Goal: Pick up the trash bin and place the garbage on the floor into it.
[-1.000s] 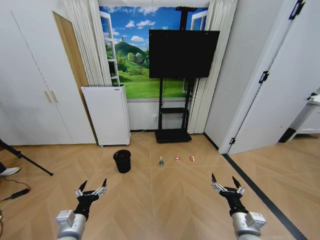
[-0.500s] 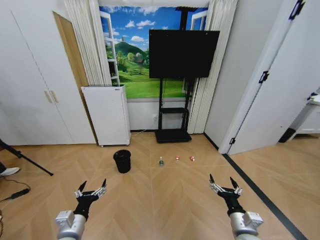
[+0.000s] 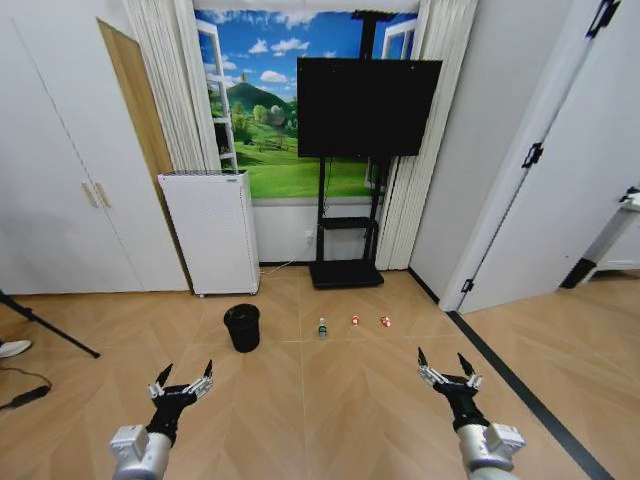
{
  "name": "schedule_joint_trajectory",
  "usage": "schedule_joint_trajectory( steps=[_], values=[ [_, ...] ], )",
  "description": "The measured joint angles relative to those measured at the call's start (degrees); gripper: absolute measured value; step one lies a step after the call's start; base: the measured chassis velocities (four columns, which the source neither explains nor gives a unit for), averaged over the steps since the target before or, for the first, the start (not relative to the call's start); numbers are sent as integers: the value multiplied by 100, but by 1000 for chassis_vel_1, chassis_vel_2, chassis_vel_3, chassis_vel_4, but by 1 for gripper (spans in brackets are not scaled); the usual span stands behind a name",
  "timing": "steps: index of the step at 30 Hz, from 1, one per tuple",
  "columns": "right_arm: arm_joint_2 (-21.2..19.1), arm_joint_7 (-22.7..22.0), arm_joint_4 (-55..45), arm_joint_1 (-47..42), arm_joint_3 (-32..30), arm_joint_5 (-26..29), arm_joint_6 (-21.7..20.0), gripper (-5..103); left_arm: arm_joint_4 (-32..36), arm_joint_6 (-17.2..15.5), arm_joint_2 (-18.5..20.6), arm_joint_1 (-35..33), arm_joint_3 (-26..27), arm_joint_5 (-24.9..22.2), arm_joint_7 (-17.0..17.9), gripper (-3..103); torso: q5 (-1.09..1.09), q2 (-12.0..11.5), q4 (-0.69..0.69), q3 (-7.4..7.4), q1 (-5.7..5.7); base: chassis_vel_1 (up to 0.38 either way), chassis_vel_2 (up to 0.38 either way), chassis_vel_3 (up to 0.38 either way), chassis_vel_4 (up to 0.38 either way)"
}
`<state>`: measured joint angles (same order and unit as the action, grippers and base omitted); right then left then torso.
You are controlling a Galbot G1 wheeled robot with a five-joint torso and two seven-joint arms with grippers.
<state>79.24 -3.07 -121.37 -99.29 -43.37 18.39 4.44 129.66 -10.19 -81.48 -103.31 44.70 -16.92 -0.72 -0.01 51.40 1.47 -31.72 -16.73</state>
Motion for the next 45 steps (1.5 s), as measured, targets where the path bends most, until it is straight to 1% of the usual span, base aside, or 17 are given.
schedule_joint_trajectory(
  steps=[5,7,8,12,21,22,23,25,26,27,30,31,32,37,38,41,45],
  values=[
    [46,0,22,13,20,-11,7,100,14,16,-1,-50,9,22,-3,100,-2,0,1,1,0,-247,255,266,-258],
    [63,0,26,11,27,-20,15,100,14,20,-1,-59,14,24,-4,100,6,0,0,1,1,-269,286,278,-286],
    [76,0,28,7,29,-32,20,100,14,21,-2,-62,14,26,-4,100,0,0,0,0,0,-316,334,306,-300],
    [73,1,34,5,29,-42,23,100,14,22,-16,-61,14,28,-5,100,0,1,2,1,0,-332,351,339,-342],
    [60,1,54,18,34,-52,29,100,-11,30,-46,-55,2,55,-5,100,4,0,-2,0,-2,-358,365,368,-368],
    [63,1,58,17,35,-60,34,100,-17,30,-46,-53,0,55,-6,100,-6,0,3,0,-2,-347,354,341,-381],
    [63,1,58,17,35,-60,34,100,-17,30,-46,-53,0,55,-6,100,-6,0,3,0,-2,-347,354,341,-381],
    [64,2,80,21,40,-83,50,100,-19,31,-49,-57,2,55,-6,100,7,-1,-1,0,-2,-370,354,344,-370],
    [64,2,80,21,40,-83,50,100,-19,31,-49,-57,2,55,-6,100,7,-1,-1,0,-2,-370,353,348,-360],
    [63,6,85,21,41,-98,75,100,-20,31,-51,-58,3,55,-6,100,-4,0,2,2,-1,-352,353,347,-332],
    [57,11,106,30,44,-119,96,100,-20,32,-57,-60,2,55,-6,100,9,-1,1,1,-1,-321,350,345,-350],
    [54,12,115,35,44,-131,105,100,-24,33,-59,-60,2,56,-6,100,8,-1,-1,1,-1,-303,349,355,-345],
    [52,20,123,40,45,-140,139,100,-36,32,-59,-60,0,62,-5,100,-7,1,2,2,0,-371,352,379,-338],
    [50,25,150,45,50,-142,171,100,-41,34,-61,-64,6,66,-5,100,7,0,-2,1,0,-347,339,376,-351],
    [50,24,151,46,49,-141,173,100,-49,34,-60,-67,11,68,-3,100,-7,0,3,1,0,-355,345,389,-349],
    [45,30,163,50,49,-127,189,100,-49,37,-61,-76,17,73,-4,100,10,-1,0,0,-1,-326,323,331,-330],
    [42,37,165,51,49,-124,203,100,-49,38,-61,-77,18,75,-4,100,8,-1,-1,0,-2,-240,249,266,-225]
  ],
)
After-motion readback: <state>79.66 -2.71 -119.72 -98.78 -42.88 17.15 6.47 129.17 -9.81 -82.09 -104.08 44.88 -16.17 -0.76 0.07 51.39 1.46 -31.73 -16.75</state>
